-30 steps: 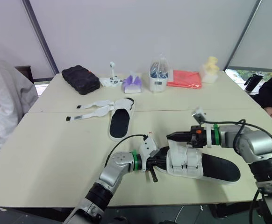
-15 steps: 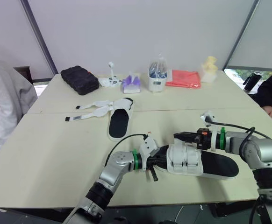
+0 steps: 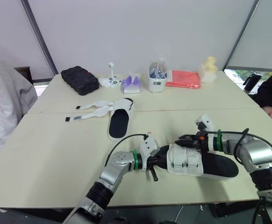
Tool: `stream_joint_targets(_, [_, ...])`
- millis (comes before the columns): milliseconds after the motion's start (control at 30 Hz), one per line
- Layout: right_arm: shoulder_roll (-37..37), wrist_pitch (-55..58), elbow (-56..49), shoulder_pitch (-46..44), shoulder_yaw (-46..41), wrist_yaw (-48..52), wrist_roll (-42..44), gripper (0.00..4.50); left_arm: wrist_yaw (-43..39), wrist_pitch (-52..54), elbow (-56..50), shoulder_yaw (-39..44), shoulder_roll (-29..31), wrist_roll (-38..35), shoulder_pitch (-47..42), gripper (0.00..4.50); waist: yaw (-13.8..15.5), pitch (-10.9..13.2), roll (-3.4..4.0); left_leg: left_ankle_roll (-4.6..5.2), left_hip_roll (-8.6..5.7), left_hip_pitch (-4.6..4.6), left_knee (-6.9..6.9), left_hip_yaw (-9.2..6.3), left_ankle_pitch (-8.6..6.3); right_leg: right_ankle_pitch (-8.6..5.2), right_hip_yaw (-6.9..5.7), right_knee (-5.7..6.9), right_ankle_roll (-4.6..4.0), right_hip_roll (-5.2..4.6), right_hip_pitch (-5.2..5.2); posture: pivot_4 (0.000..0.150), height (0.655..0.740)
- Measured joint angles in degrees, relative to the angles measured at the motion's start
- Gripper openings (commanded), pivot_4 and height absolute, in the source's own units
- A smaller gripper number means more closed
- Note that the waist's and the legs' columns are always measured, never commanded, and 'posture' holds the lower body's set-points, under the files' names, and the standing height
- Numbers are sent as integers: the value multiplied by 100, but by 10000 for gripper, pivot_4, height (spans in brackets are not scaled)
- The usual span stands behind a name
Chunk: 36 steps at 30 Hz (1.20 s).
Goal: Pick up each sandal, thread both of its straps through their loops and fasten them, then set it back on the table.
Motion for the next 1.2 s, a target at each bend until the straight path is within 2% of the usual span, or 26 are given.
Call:
stream_joint_targets(100, [5,-36,-2,1,-78,-28,-21,44575,-1,-10,23,-7,-1,0,-19,0,2,0,0,0,0,0,1,0,0,0,0,0,0,0,3,1500,7400])
stream_joint_targets(233, [135,82,7,10,-560,-375,118,44575,1,-37,24,-6,-1,0,-21,0,8,2,3,0,-1,-5,1,0,0,0,0,0,0,-1,0,1500,7400])
stream_joint_targets(433, [-51,1364,-372,379,-2105,-493,1286,44575,2,-105,-11,2,14,-3,30,0,3,1,4,1,0,-10,-4,-3,0,1,1,-1,-2,-2,-6,1500,7400])
stream_joint_targets(633, [-600,2576,-1528,2076,-2930,1,2416,44575,14,-135,-37,15,23,-7,79,0,0,-2,14,2,3,-15,-4,1,-1,1,1,-3,-4,-2,-8,1500,7400])
stream_joint_targets(700, [-619,2717,-1730,2344,-3141,29,2610,44575,26,-138,-16,31,30,-6,70,0,-15,-3,16,1,5,-12,0,6,-1,1,3,-3,-4,-2,-5,1500,7400])
stream_joint_targets(900, [-515,2845,-2048,2809,-3260,-107,2911,44575,6,-152,39,17,12,-6,44,0,-5,-2,14,2,7,-8,0,6,0,0,1,-3,-1,0,-1,1500,7400])
stream_joint_targets(1200, [-57,2659,-1818,2414,-2747,-530,2933,44575,1,-167,71,8,13,-6,9,0,1,-5,18,2,6,-8,1,5,0,1,1,-2,-1,0,-2,1500,7400])
